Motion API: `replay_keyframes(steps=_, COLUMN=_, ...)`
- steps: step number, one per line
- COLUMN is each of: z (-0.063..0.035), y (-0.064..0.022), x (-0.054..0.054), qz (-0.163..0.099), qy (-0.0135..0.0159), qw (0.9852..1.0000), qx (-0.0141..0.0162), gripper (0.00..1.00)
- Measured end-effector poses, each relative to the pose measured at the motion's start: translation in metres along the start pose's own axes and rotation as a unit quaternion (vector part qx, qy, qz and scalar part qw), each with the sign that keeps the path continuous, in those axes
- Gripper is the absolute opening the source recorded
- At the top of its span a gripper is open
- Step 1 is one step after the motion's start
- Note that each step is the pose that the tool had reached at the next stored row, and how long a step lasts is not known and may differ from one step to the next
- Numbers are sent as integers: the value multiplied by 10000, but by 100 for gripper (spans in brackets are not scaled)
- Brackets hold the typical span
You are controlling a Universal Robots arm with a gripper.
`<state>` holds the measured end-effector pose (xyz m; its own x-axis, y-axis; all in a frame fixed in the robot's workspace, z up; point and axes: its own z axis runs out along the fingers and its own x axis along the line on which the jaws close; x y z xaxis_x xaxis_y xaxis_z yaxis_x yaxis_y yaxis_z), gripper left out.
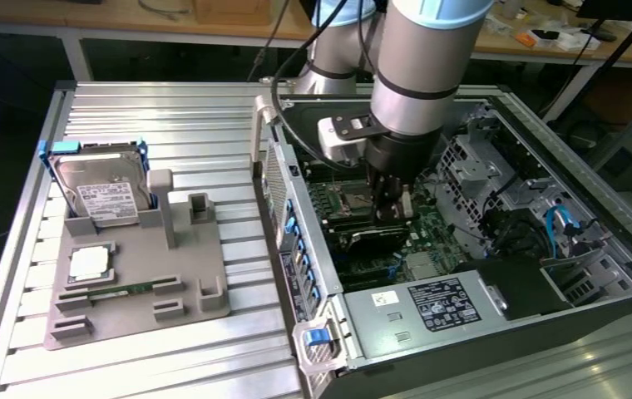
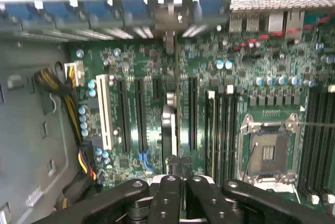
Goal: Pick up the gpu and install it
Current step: 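Press down on the gpu until it lock into place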
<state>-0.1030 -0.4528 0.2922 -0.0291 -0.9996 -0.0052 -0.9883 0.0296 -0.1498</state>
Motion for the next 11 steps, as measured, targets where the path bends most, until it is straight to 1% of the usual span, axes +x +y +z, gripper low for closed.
replay_keyframes(steps=4, z=-15, y=100, x=2, qz=0, qy=-1, qw=10000, qx=23, gripper=11)
replay_keyframes(steps=6, z=-19, y=132, x=3, qz=0, qy=-1, qw=10000, qx=31, gripper=11)
replay_keyframes(steps=8, z=-25, y=170, x=2, qz=0, qy=-2, qw=10000, qx=49, gripper=11)
replay_keyframes(steps=11, z=-31, y=212, x=3, qz=2, qy=-2, qw=10000, qx=59, gripper=11)
